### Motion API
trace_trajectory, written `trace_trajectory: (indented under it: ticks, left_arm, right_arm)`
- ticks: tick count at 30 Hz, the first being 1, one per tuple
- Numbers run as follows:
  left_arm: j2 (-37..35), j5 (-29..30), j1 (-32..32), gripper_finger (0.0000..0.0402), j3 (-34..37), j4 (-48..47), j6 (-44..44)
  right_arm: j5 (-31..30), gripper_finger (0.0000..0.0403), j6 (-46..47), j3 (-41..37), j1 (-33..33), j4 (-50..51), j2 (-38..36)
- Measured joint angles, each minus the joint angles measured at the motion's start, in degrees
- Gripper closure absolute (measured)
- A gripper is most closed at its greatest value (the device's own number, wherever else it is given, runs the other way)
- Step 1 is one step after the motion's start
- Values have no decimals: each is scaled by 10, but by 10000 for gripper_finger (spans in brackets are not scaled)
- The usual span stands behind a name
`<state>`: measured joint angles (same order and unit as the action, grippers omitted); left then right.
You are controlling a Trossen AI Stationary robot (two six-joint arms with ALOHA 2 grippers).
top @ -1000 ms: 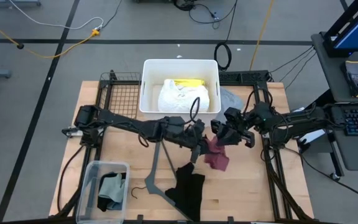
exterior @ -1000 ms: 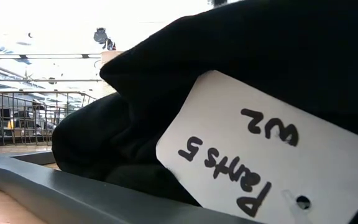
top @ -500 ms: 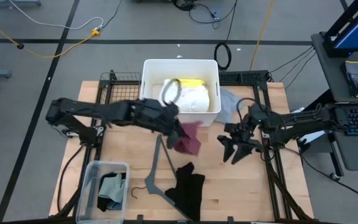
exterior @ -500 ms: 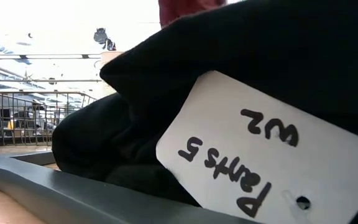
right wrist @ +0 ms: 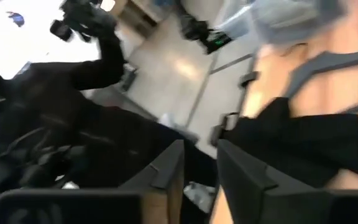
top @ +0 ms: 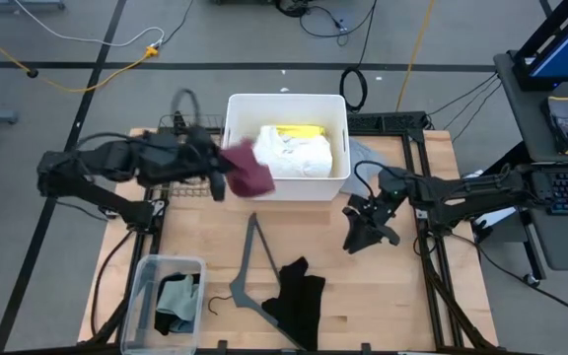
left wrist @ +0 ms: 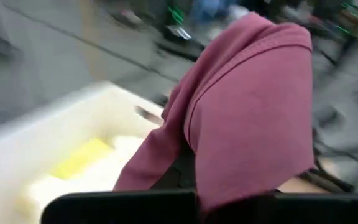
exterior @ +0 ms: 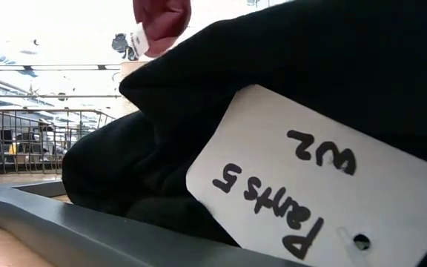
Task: Pick & Place Cloths
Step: Put the pink pants into the wire basket
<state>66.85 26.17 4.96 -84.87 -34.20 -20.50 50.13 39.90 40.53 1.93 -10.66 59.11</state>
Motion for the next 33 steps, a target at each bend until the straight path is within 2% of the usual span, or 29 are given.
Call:
trace_trajectory:
  ticks: [6, 11, 14, 18, 23, 28, 33]
  left_arm:
    - [-54, 158, -17, 401, 0, -49, 55]
    - [-77, 266, -45, 401, 0, -95, 97]
    - [-83, 306, -72, 401, 0, -129, 104]
    - [-83, 311, -130, 401, 0, -203, 100]
    - [-80, 269, -213, 401, 13, -270, 69]
    - [-81, 204, -294, 401, 58, -276, 64]
    - [-80, 153, -365, 401, 134, -257, 62]
  right_arm:
    - [-54, 391, -24, 0, 0, 28, 0]
    - [-105, 398, -35, 0, 0, 37, 0]
    - [-135, 401, -34, 0, 0, 44, 0]
    - [-174, 402, -32, 0, 0, 58, 0]
    - [-206, 402, -36, 0, 0, 72, 0]
    - [-235, 402, -37, 0, 0, 89, 0]
    - [-259, 403, -31, 0, 0, 102, 0]
